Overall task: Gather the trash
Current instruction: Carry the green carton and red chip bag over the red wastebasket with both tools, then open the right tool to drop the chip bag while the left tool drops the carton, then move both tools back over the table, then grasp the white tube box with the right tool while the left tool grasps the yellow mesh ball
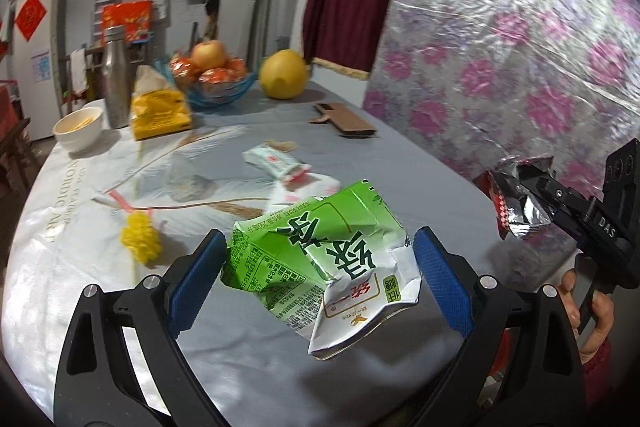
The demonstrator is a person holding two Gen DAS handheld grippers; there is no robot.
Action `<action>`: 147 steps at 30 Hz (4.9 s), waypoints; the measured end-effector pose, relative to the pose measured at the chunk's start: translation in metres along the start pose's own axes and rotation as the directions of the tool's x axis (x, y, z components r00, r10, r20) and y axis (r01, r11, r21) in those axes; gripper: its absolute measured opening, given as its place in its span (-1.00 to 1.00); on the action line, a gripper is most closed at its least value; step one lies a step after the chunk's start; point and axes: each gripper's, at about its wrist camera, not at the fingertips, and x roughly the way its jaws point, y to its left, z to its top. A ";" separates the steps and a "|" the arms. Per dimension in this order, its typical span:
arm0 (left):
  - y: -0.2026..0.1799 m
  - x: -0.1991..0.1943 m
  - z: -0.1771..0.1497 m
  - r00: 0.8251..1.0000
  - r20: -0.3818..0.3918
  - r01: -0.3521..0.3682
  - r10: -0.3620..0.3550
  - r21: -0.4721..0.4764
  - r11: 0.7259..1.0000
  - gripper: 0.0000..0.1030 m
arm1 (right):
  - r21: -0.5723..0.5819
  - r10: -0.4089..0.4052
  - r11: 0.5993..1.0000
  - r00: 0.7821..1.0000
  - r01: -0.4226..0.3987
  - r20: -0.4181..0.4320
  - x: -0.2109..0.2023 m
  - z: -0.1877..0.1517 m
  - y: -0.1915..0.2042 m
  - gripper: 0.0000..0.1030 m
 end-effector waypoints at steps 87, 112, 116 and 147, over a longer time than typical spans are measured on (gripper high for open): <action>-0.321 0.132 -0.087 0.908 -0.344 0.368 -0.239 0.381 0.848 0.87 | 0.225 -0.512 0.826 0.855 0.517 -0.084 -0.187 -0.106 -0.231 0.78; -0.073 0.053 -0.019 0.998 -0.058 0.007 -0.002 0.077 0.997 0.87 | -0.032 -0.389 0.921 0.915 0.388 -0.107 -0.112 -0.066 -0.084 0.89; -0.008 0.043 -0.011 0.994 -0.041 -0.103 0.103 0.006 0.995 0.87 | -0.043 -0.312 0.950 0.941 0.309 -0.133 -0.072 -0.060 -0.055 0.89; 0.171 0.113 -0.014 0.861 -0.366 -0.399 0.353 -0.056 0.915 0.87 | -0.248 -0.094 0.969 0.899 -0.016 -0.427 0.291 -0.004 0.084 0.89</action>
